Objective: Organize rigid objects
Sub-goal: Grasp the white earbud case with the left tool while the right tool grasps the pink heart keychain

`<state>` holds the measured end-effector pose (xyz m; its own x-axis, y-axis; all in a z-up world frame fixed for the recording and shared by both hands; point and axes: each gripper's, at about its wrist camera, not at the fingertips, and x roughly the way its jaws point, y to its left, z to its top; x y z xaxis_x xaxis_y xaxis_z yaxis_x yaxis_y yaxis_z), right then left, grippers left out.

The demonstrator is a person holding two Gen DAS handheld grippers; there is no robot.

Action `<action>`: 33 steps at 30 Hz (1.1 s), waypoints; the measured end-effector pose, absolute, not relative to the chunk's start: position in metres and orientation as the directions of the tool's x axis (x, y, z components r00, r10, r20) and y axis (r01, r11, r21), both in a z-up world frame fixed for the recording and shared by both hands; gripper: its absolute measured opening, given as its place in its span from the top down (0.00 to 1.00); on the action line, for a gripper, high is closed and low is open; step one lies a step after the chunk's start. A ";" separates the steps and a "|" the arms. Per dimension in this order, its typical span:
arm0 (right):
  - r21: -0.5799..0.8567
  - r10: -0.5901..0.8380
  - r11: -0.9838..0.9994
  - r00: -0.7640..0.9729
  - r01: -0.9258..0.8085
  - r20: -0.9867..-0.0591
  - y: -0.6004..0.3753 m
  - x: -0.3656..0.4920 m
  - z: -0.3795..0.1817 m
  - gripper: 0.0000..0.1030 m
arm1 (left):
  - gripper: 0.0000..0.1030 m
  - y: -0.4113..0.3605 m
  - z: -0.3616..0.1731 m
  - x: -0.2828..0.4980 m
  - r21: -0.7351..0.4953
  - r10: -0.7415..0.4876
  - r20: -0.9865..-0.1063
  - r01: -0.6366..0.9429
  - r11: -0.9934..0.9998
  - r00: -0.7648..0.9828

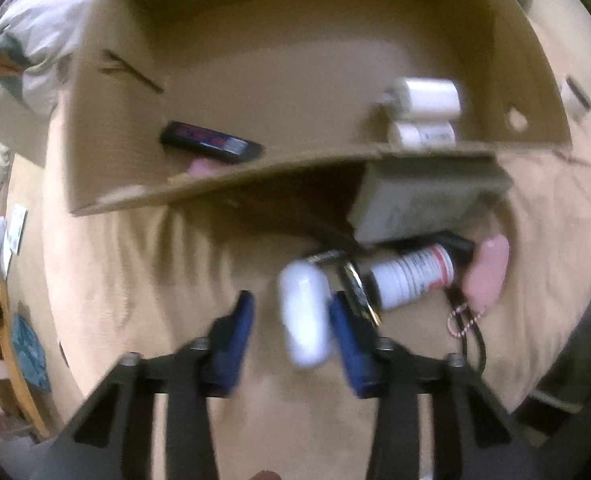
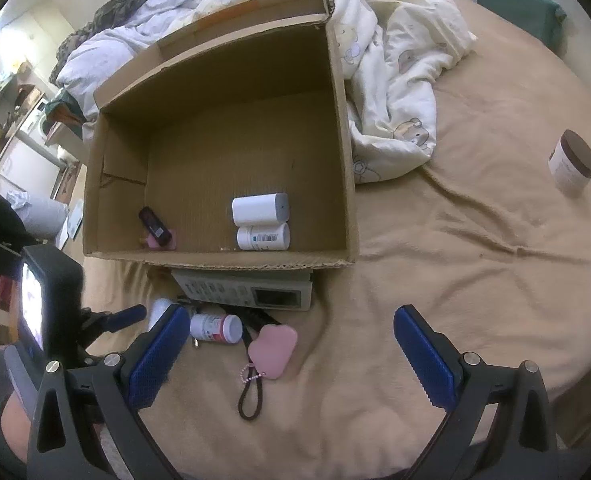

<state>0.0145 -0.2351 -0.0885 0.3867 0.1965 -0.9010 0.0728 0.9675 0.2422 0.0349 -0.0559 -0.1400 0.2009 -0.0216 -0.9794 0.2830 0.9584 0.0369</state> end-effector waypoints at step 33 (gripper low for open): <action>0.370 0.321 0.923 0.320 0.105 -0.891 -0.245 0.019 -0.105 0.00 | 0.97 -0.012 -0.065 0.051 -0.063 -0.124 -0.954 0.223 0.973 0.271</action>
<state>0.0186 -0.2448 -0.1047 0.3202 0.3207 -0.8914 0.1050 0.9232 0.3698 0.0509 -0.0120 -0.0646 0.2714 -0.1239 -0.9545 0.2225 0.9729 -0.0630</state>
